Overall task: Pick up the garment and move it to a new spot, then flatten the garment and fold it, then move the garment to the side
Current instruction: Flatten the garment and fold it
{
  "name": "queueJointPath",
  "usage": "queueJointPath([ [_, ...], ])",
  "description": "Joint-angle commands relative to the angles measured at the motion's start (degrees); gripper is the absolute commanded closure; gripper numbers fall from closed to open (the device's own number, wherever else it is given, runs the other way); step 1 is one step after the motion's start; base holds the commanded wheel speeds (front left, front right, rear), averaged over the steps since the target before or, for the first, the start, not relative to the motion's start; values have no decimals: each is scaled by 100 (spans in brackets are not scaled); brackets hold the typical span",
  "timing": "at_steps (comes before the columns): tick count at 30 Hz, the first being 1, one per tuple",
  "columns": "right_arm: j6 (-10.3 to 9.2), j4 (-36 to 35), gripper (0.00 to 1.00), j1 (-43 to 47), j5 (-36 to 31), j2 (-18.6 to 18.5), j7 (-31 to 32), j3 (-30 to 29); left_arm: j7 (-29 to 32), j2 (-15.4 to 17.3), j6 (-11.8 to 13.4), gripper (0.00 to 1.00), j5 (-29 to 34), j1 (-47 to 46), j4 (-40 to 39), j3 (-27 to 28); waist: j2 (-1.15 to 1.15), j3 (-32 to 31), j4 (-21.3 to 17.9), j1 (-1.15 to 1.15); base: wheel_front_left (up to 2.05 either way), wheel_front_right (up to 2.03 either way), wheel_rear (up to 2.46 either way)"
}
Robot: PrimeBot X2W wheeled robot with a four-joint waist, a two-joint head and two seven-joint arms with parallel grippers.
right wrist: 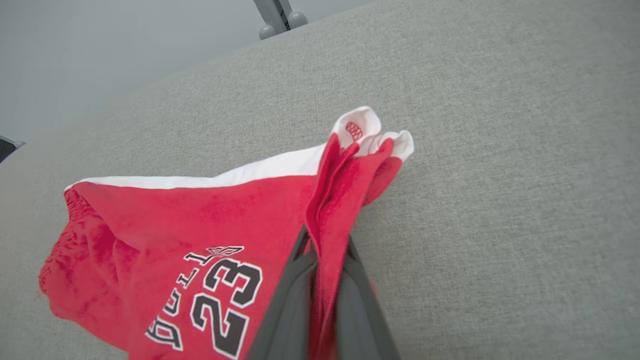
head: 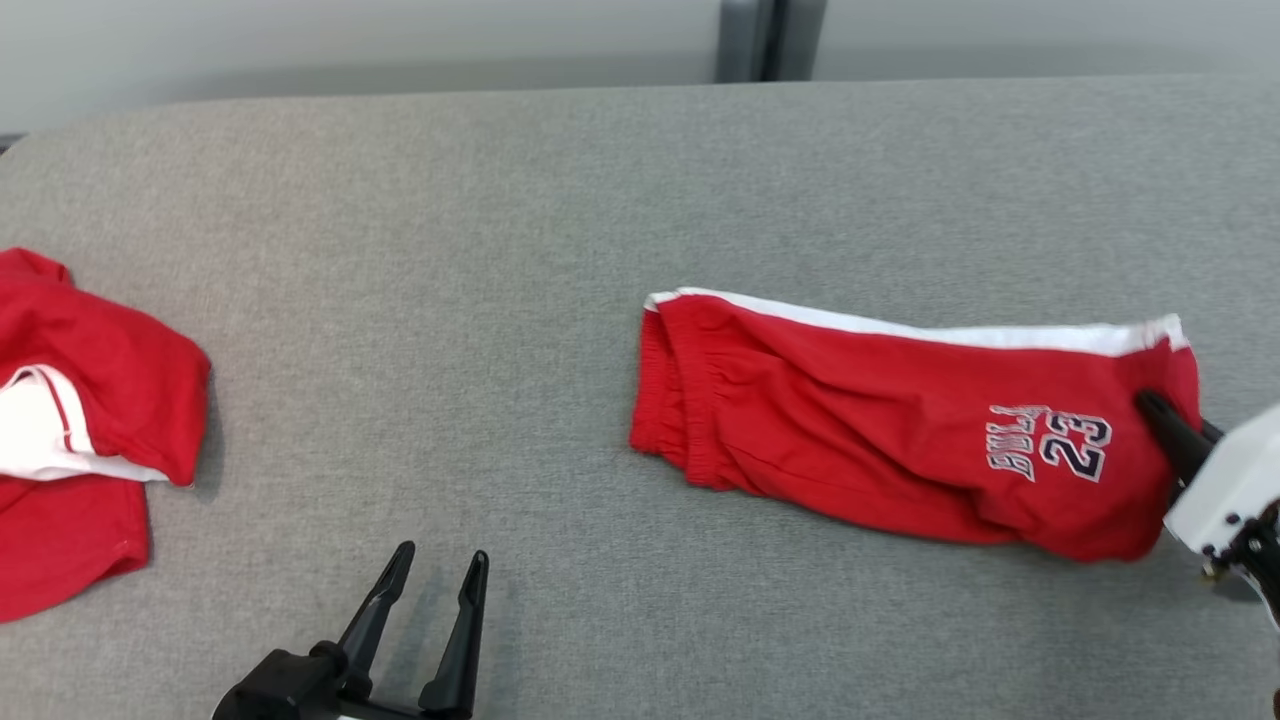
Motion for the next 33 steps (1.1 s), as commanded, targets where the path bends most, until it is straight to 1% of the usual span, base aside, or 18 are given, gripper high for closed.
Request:
queueJointPath([
  [1, 0, 24, 100, 129, 16, 39, -53, -110, -26, 33, -16, 0, 38, 53, -2, 32, 0, -111, -112, 0, 0, 0, 0],
  [4, 0, 250, 100, 335, -111, 158, -230, -485, -27, 58, -20, 0, 51, 135, 24, 11, 0, -72, -101, 0, 0, 0, 0],
  [7, 0, 589, 100, 347, -372, 222, -487, -857, -27, 77, -24, 0, 6, 154, 27, -14, 0, 11, -72, 0, 0, 0, 0],
  [11, 0, 901, 100, 123, -677, 115, -722, -1279, -26, 70, -28, 0, -47, 206, -2, -43, 0, 116, -21, 0, 0, 0, 0],
  [13, 0, 888, 100, -24, -777, 46, -777, -1383, -27, 57, -29, 0, -59, 207, -10, -69, 0, 158, 2, 0, 0, 0, 0],
  [14, 0, 859, 100, -109, -732, 76, -752, -1421, -27, 44, -29, 0, -74, 208, -11, -93, 0, 169, 10, 0, 0, 0, 0],
  [17, 5, 472, 100, -271, -726, 50, -683, -1190, -27, 19, -31, 0, -108, 179, 28, -176, 0, 171, 46, 0, 0, 0, 0],
  [18, 5, 472, 100, -271, -726, 50, -683, -1190, -27, 19, -31, 0, -108, 179, 28, -176, 0, 171, 46, 0, 0, 0, 0],
  [19, 5, 298, 100, -303, -647, 117, -611, -1033, -27, 9, -22, 0, -120, 160, 36, -203, 0, 165, 55, 0, 0, 0, 0],
  [20, 5, -141, 100, -311, -482, 226, -465, -624, -26, -20, -21, 0, -123, 127, 53, -232, 0, 153, 73, 0, 0, 0, 0],
  [21, 5, -141, 100, -311, -482, 226, -465, -624, -26, -20, -21, 0, -123, 127, 53, -232, 0, 153, 73, 0, 0, 0, 0],
  [22, 5, -819, 100, -187, -279, 345, -212, 13, -27, -39, -21, 0, -144, 99, 67, -212, 0, 134, 80, 0, 0, 0, 0],
  [25, 5, -1210, 100, -132, -308, 460, 0, 632, -27, -57, -20, 0, -139, 100, 86, -171, 0, 129, 49, 0, 0, 0, 0],
  [28, 5, -1172, 100, -190, -388, 644, 79, 1148, -27, -65, -21, 0, -102, 51, 123, -173, 0, 146, 24, 0, 0, 0, 0],
  [33, 5, -633, 100, -378, -676, 866, -222, 1620, -27, -44, -25, 0, -93, -54, 184, -221, 0, 181, 68, 0, 0, 0, 0],
])
